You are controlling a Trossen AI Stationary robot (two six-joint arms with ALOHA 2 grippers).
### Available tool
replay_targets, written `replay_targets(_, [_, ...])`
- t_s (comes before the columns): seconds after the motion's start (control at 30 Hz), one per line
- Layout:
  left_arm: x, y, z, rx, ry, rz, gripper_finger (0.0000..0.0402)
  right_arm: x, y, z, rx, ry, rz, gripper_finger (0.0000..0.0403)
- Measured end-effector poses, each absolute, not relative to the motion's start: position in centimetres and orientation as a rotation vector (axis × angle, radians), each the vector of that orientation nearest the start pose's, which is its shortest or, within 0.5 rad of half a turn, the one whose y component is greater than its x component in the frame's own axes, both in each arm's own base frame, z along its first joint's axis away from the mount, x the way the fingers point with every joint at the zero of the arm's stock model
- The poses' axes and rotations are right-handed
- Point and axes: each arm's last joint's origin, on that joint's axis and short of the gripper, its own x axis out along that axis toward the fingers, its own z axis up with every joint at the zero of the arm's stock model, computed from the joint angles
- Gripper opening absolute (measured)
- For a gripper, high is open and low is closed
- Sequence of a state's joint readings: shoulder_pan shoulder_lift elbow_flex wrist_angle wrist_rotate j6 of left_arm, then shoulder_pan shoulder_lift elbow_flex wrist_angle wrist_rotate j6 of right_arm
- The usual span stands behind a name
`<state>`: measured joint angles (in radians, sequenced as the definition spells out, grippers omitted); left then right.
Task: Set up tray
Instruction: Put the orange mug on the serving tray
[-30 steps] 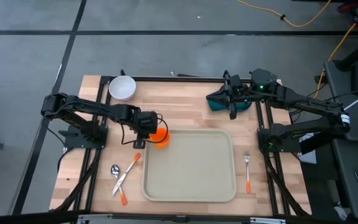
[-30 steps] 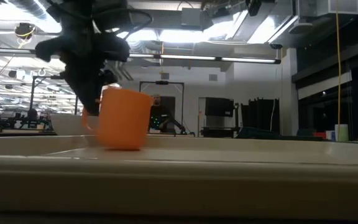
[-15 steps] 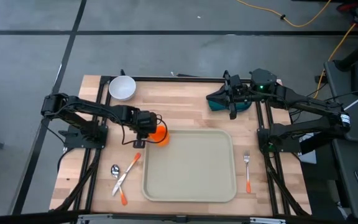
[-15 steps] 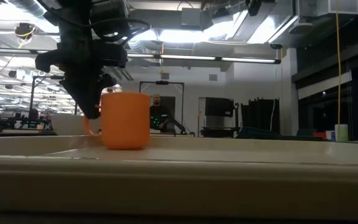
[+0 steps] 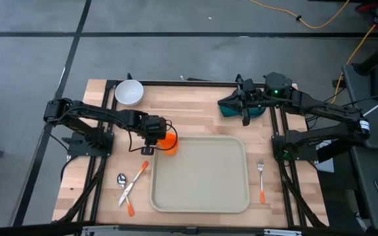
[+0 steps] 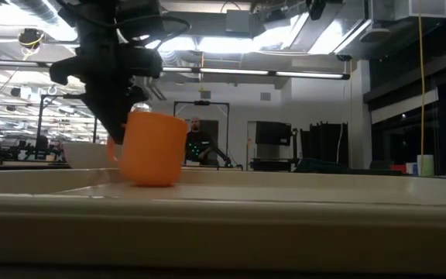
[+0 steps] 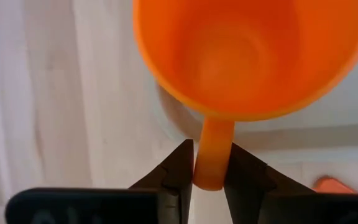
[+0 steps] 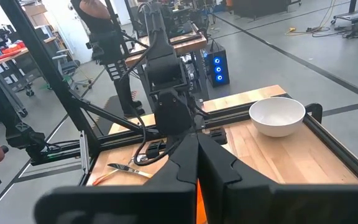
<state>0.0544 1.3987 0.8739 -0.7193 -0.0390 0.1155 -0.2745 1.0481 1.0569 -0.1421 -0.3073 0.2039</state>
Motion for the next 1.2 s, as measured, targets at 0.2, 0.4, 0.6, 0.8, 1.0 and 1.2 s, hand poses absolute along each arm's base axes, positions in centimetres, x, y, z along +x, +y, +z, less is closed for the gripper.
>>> replay_targets(0.2, [24.82, 1.7, 20.48, 0.112, 1.25, 0.007, 0.0072, 22.1, -5.31, 38.17, 0.241, 0.131, 0.02, 0.0006])
replay_targets(0.4, [24.71, 2.11, 20.46, 0.087, 1.258, 0.001, 0.0086, 22.1, -5.31, 38.17, 0.238, 0.131, 0.02, 0.0006])
replay_targets(0.6, [24.7, 2.24, 20.46, 0.083, 1.259, 0.006, 0.0127, 22.1, -5.31, 38.17, 0.237, 0.131, 0.02, 0.0006])
replay_targets(0.8, [24.59, 2.23, 20.43, 0.077, 1.27, 0.01, 0.0155, 22.11, -5.31, 38.18, 0.235, 0.13, 0.02, 0.0006])
replay_targets(1.0, [24.29, 2.17, 20.34, 0.069, 1.302, 0.0, 0.0165, 22.1, -5.31, 38.18, 0.235, 0.13, 0.02, 0.0006])
replay_targets(1.2, [24.16, 2.11, 20.64, 0.057, 1.326, -0.015, 0.0166, 22.11, -5.31, 38.18, 0.235, 0.13, 0.02, 0.0006])
